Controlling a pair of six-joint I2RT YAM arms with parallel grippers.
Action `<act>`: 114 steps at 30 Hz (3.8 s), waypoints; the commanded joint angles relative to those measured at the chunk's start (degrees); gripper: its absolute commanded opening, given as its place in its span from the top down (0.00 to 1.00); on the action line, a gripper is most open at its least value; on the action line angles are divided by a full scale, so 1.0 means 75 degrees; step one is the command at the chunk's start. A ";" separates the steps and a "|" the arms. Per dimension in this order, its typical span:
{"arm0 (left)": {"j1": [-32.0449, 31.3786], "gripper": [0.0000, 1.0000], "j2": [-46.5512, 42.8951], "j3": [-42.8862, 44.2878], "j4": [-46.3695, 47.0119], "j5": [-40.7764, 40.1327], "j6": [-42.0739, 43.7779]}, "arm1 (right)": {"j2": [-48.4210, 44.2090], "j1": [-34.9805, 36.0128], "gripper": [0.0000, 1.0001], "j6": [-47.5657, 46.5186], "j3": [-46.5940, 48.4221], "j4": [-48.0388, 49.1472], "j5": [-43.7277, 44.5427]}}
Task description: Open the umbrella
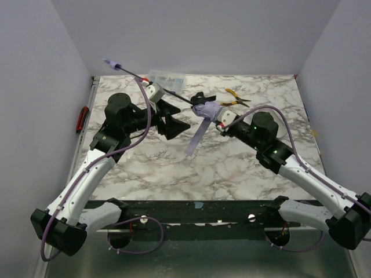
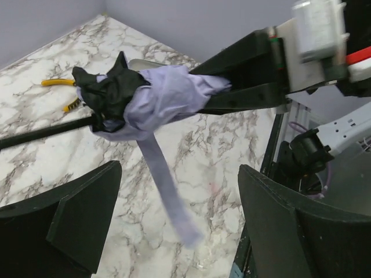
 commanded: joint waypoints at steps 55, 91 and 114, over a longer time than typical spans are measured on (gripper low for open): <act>0.0944 1.00 0.2218 0.2008 0.2949 -0.0170 -0.3568 | 0.0196 -0.0141 0.17 0.4897 0.1281 -0.0150 -0.0398; -0.1574 1.00 0.1354 0.1191 0.0127 -0.1573 0.3516 | 0.0303 -0.2854 0.04 0.6005 0.1572 -0.2957 -0.0976; -0.1106 1.00 0.2307 0.1912 0.0386 -0.1490 0.0223 | 0.0343 -0.2859 0.04 0.5114 0.1832 -0.3588 -0.1684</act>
